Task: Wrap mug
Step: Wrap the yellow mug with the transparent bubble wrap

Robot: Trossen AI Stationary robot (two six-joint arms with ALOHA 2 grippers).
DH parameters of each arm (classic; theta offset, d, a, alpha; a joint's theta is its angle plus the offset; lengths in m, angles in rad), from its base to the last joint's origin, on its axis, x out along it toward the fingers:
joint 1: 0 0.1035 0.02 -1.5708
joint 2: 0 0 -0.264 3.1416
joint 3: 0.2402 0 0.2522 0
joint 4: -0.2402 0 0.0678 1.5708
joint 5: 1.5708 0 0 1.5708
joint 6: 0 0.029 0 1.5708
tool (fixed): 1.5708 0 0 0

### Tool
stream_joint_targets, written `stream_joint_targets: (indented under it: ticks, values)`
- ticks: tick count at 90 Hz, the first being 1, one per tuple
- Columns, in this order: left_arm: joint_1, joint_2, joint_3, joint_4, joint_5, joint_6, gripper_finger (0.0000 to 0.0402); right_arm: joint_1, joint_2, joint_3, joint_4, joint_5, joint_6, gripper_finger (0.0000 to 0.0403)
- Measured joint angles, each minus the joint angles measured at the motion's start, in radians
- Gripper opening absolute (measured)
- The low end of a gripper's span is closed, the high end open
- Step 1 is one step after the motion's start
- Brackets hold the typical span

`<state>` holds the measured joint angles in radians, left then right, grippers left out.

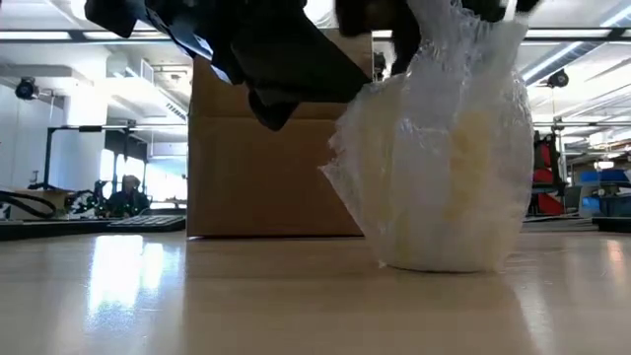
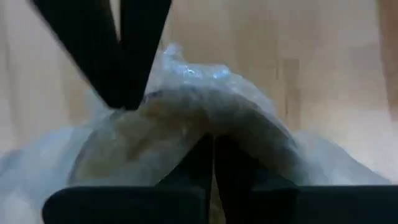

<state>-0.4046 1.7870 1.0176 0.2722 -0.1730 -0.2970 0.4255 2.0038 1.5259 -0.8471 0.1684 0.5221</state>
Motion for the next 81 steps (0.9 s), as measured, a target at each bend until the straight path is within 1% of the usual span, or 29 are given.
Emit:
stream_joint_targets:
  ticks: [8,16,27,38,48,56,60,69,81]
  values:
    - [0.0,0.0,0.0,0.0,0.0,0.0,0.0,0.0,0.02,0.001,0.0,-0.004,-0.04,0.0002]
    - [0.0,0.0,0.0,0.0,0.0,0.0,0.0,0.0,0.001,-0.001,-0.006,-0.012,-0.05,0.0002]
    - [0.001,0.0,0.0,0.0,0.0,0.0,0.0,-0.001,-0.067,-0.006,-0.034,-0.056,-0.052,0.0002]
    - [0.002,0.0,0.0,0.002,-0.001,0.0,0.0,0.0,-0.171,0.001,-0.036,-0.109,-0.061,0.0002]
    - [0.001,0.0,0.0,0.004,-0.001,0.0,0.0,0.002,-0.25,0.001,-0.03,-0.109,-0.062,0.0002]
    - [0.001,0.0,0.0,0.005,-0.001,0.0,0.0,0.002,-0.274,0.001,0.013,-0.106,-0.064,0.0002]
    - [0.001,0.0,0.0,0.005,-0.001,0.0,0.0,0.003,-0.275,0.001,0.042,-0.113,-0.07,0.0002]
    - [0.001,0.0,0.0,0.005,-0.001,0.0,0.0,0.005,-0.248,0.001,0.115,-0.162,-0.106,0.0002]
    - [0.001,0.0,0.0,0.003,0.0,0.0,0.0,0.005,-0.178,-0.002,0.121,-0.224,-0.126,0.0002]
